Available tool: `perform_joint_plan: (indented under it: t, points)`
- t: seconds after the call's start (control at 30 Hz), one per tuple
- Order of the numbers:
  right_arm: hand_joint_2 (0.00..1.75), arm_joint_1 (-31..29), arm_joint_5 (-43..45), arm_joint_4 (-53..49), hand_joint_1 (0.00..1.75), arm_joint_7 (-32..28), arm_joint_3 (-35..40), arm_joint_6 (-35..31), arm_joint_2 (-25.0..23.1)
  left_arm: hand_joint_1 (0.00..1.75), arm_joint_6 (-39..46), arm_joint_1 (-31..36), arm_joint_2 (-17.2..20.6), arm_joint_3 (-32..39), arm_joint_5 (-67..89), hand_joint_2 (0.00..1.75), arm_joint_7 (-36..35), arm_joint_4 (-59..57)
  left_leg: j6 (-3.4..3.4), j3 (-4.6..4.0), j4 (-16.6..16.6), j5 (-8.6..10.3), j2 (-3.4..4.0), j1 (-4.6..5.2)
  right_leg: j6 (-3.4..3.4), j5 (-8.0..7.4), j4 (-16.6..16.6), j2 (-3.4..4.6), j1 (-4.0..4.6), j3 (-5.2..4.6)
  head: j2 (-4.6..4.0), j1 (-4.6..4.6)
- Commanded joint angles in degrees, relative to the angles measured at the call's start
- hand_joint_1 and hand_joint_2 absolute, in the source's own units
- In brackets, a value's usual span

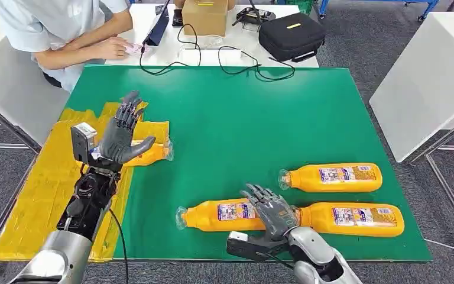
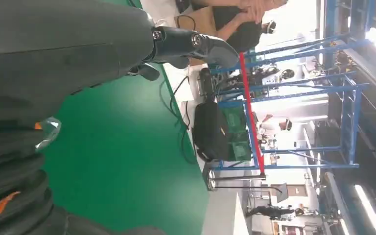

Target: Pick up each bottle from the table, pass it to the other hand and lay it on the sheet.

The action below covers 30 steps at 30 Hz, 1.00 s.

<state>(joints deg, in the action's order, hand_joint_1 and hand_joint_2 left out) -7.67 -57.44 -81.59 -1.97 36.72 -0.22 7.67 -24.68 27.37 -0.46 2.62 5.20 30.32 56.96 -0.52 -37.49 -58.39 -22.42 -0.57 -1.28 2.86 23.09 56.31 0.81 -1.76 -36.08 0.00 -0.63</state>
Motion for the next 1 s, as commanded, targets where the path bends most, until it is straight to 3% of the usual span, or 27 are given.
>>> perform_joint_plan:
  t: [0.03,0.07,0.5,0.53,0.57,0.6,0.63,0.7,0.83,1.0]
  points:
    - [1.75,-1.01,-0.08,5.51,0.0,0.09,-0.33,-0.23,-0.84,0.0,-0.25,0.69,-0.71,0.48,-0.06,1.75,-0.48,-0.96,-0.07,0.47,0.03,-0.19,0.04,-0.02,-0.23,0.18,-0.06,-0.11,0.09,0.49,0.0,0.02]
    - [1.75,-1.01,-0.08,5.51,0.0,0.09,-0.33,-0.23,-0.84,0.0,-0.25,0.69,-0.71,0.48,-0.06,1.75,-0.48,-0.96,-0.03,0.13,0.03,-0.04,0.01,0.0,-0.09,0.04,-0.05,-0.06,0.03,0.15,0.0,0.0]
    - [1.75,-3.72,-0.64,16.29,0.0,1.59,0.3,2.56,-3.06,0.0,-1.59,-3.52,-1.89,0.11,-2.81,1.75,-1.89,7.39,-0.05,0.32,0.06,-0.09,0.05,-0.03,-0.15,0.07,-0.11,-0.05,0.07,0.34,0.0,0.0]
    - [1.75,-4.32,-0.19,18.4,0.14,1.58,0.11,2.69,-3.49,0.0,-1.63,-4.09,-2.09,-0.08,-2.88,1.75,-1.98,7.96,-0.03,0.26,0.05,-0.06,0.06,-0.05,-0.11,0.03,-0.11,-0.01,0.08,0.26,0.0,0.02]
    - [1.75,-5.0,-0.81,20.86,0.51,2.04,0.02,1.75,-3.99,0.0,-1.53,-4.55,-2.31,-0.26,-2.84,1.75,-2.04,8.36,-0.05,0.42,0.09,-0.09,0.04,-0.04,-0.18,0.08,-0.14,-0.07,0.09,0.44,0.0,0.0]
    - [1.75,-5.57,-1.56,22.58,1.4,2.46,0.19,0.98,-4.41,0.0,-1.4,-4.7,-2.4,-0.31,-2.82,1.75,-2.13,8.37,-0.04,0.43,0.09,-0.07,0.04,-0.03,-0.16,0.06,-0.15,-0.07,0.07,0.44,0.0,0.0]
    - [1.75,-6.24,-3.0,24.89,1.59,3.28,0.31,-0.26,-4.92,0.0,-1.33,-4.66,-2.55,-0.18,-3.09,1.75,-2.42,8.04,-0.02,0.4,0.07,-0.06,0.04,-0.05,-0.12,0.03,-0.14,-0.04,0.08,0.39,0.0,0.02]
    - [1.75,-6.95,-3.76,27.63,1.71,3.66,0.39,-0.62,-5.71,0.0,-1.55,-4.46,-2.69,0.0,-3.63,1.75,-2.36,7.13,-0.01,0.63,0.12,-0.07,0.03,-0.05,-0.17,0.04,-0.19,-0.08,0.09,0.58,0.0,0.0]
    - [1.75,-7.23,-4.04,29.96,1.64,3.27,-0.79,-1.37,-6.61,0.0,-1.28,-3.98,-2.8,-0.21,-3.45,1.75,-1.94,5.7,0.06,0.87,0.1,-0.08,-0.01,-0.04,-0.27,0.12,-0.17,-0.06,0.08,0.69,0.0,0.02]
    - [1.75,-8.58,-4.47,30.43,1.71,3.55,-1.5,-1.42,-7.19,0.0,-1.57,-2.92,-2.34,0.18,-4.17,1.75,-2.03,4.76,0.09,1.17,0.1,-0.24,0.0,-0.05,-0.22,0.18,-0.17,-0.06,0.11,0.42,0.0,0.0]
